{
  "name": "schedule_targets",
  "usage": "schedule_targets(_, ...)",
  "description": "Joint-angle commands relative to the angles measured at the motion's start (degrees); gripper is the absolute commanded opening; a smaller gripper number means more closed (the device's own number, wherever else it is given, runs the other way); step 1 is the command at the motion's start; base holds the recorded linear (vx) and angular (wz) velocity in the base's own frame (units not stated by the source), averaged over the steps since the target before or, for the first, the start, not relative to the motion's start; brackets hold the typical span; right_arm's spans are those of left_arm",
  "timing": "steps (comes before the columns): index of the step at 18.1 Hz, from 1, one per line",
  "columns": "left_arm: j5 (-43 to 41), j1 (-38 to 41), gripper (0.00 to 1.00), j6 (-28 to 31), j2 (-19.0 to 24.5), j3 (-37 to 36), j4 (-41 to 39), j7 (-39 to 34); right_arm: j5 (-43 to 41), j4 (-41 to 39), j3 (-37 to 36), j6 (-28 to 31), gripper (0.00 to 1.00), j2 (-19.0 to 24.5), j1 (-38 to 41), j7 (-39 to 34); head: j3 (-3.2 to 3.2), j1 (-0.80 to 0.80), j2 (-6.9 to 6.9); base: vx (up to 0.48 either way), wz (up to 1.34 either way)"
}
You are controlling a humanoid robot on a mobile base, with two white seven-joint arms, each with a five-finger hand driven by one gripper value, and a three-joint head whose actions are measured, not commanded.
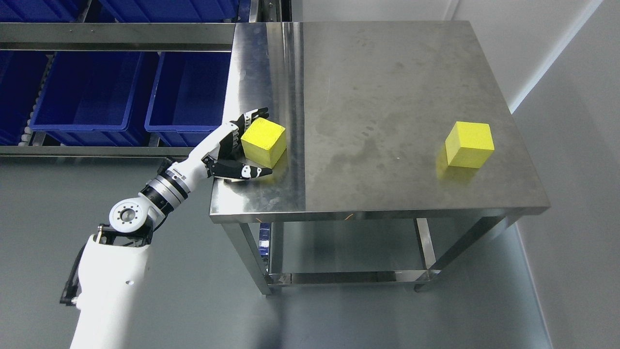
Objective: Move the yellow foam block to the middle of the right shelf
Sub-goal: 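Grasp the yellow cube with the left hand and lift it up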
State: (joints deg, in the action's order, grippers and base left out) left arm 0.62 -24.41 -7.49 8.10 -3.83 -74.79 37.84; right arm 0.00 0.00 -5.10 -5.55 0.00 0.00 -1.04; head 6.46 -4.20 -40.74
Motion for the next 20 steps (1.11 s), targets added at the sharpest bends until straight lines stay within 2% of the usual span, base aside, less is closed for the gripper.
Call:
schedule_targets(1,-1.2,-1.7,0.83,-0.2,-1.4,-0.4,6.7,0.0,0.0,-1.0,0.0,0.0,1.0,-1.0,-0.1,0.0,0.0,0.0,0.0,0.0,0.0)
schedule_targets(6,-1.1,-2.2,0.53,-2.1,-4.8,4.9,6.6,0.1,0.0,-1.0,0.0,0.0,1.0,-1.0,-0.1,0.0,0.0,0.0,0.0,0.0,0.0)
schedule_targets(8,-0.9,-2.3,0.44,-3.4,-6.9,6.7,6.2,0.1,0.0,-1.0,0.0,0.0,1.0,-1.0,-0.1,0.0,0.0,0.0,0.0,0.0,0.0)
schedule_targets(10,0.5,-2.7,0.35,-4.5,-7.1,9.4,4.7,0.1,0.0,-1.0,0.0,0.0,1.0,-1.0,-0.1,0.0,0.0,0.0,0.0,0.002,0.02)
schedule_targets(14,13.9,-5.6,0.36,-4.4,-7.1,11.7,-2.6,-1.8,0.0,-1.0,0.0,0.0,1.0,-1.0,-0.1,0.0,0.0,0.0,0.0,0.0,-0.02)
schedule_targets(16,15.1,-6.3,0.4,-4.9,-7.1,12.9,-4.7,-9.8,0.0,-1.0,0.0,0.0,1.0,-1.0,-0.1,0.0,0.0,0.0,0.0,0.0,0.0)
schedule_targets(18,15.1,-6.2,0.42,-6.9,-7.1,12.7,-5.3,-25.1,0.0,-1.0,0.0,0.0,1.0,-1.0,-0.1,0.0,0.0,0.0,0.0,0.0,0.0)
schedule_targets(20,15.1,-5.7,0.42,-7.8,-7.1,12.4,-5.9,-34.0,0.0,-1.0,0.0,0.0,1.0,-1.0,-0.1,0.0,0.0,0.0,0.0,0.0,0.0)
